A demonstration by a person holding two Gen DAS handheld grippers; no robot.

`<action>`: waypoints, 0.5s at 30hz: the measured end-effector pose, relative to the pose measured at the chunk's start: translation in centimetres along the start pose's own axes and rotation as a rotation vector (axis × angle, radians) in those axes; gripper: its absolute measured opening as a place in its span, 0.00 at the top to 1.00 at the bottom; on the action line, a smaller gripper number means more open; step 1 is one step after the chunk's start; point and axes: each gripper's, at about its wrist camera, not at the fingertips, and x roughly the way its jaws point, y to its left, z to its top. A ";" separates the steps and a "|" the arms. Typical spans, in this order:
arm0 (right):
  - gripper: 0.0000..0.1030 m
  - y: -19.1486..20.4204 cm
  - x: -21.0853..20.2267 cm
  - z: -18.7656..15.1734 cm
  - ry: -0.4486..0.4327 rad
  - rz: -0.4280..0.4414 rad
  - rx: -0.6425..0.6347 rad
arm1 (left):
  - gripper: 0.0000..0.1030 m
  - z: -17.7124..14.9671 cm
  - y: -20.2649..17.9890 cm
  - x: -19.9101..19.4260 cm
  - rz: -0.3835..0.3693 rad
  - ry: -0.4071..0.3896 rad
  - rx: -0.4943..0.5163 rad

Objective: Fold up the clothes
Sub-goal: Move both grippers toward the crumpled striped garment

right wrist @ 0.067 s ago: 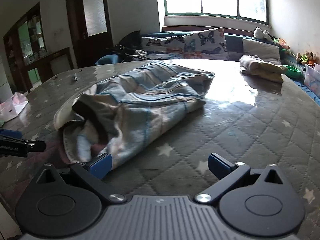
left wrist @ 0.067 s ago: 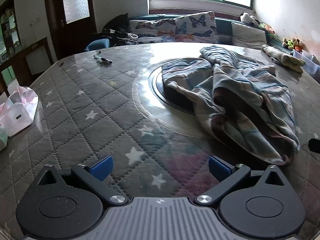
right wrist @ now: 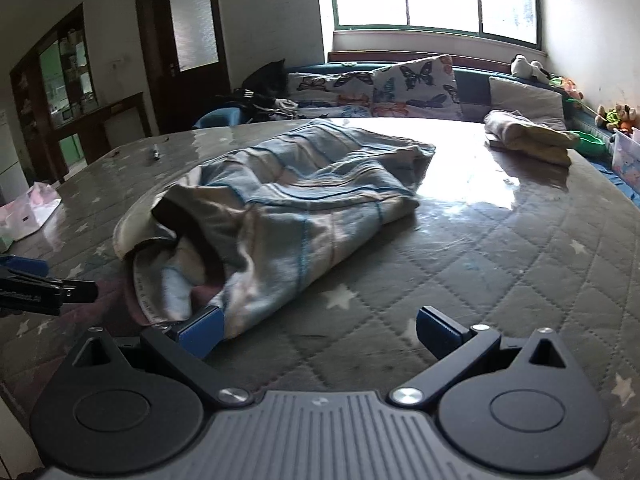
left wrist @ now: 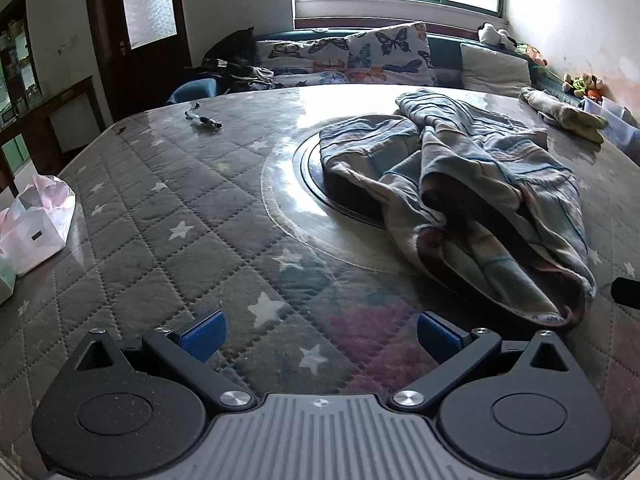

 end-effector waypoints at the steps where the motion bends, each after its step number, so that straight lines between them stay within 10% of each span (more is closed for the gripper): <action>1: 0.00 -0.1 -0.1 0.0 0.001 -0.004 0.002 | 0.00 0.0 -0.1 0.0 0.000 0.002 -0.001; 15: 0.00 1.3 -0.6 -0.7 0.047 0.028 -0.034 | 0.00 -1.1 -2.0 -0.6 0.007 0.011 -0.005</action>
